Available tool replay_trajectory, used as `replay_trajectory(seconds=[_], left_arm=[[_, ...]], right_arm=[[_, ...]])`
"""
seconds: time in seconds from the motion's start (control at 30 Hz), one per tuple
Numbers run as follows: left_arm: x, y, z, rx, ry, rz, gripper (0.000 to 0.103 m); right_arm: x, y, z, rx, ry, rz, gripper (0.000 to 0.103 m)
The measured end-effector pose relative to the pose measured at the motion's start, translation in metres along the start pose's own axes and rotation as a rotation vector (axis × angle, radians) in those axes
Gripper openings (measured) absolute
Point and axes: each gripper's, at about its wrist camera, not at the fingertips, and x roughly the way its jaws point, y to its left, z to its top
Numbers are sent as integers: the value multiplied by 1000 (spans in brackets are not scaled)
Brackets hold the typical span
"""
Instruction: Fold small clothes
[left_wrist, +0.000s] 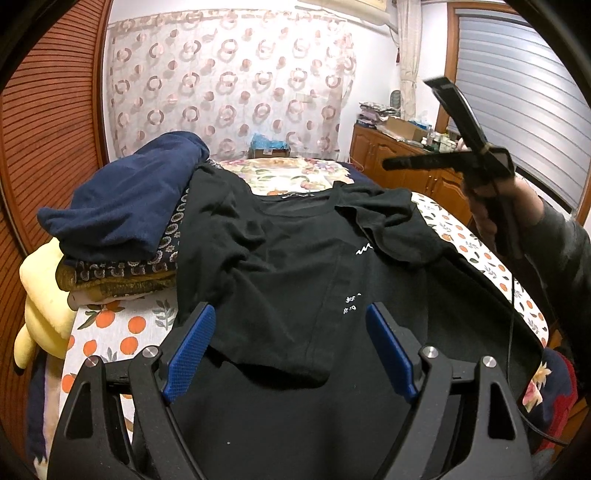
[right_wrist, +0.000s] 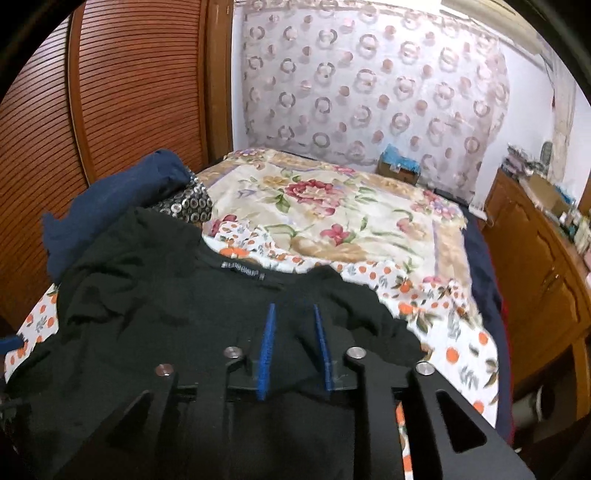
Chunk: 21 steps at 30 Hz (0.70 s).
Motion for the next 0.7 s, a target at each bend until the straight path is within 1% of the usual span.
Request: replay_trajectory(seconds=[0.07, 0.2, 0.33, 0.4, 0.53, 0.7], left_arm=[[1, 0, 1, -1, -3, 0, 84], [3, 0, 1, -5, 1, 3, 84], [5, -1, 1, -2, 6, 4, 84], [6, -1, 2, 1, 6, 8, 84], [9, 3, 2, -4, 7, 19, 84], [14, 10, 4, -16, 17, 25, 84]], right_arm=[[-1, -2, -10, 12, 16, 16, 30], [3, -5, -24, 1, 48, 10, 32], [16, -15, -35, 34, 90, 27, 33], [28, -16, -37, 60, 118, 38, 33], [45, -21, -42, 83, 153, 30, 33], [48, -17, -37, 70, 150, 14, 33]])
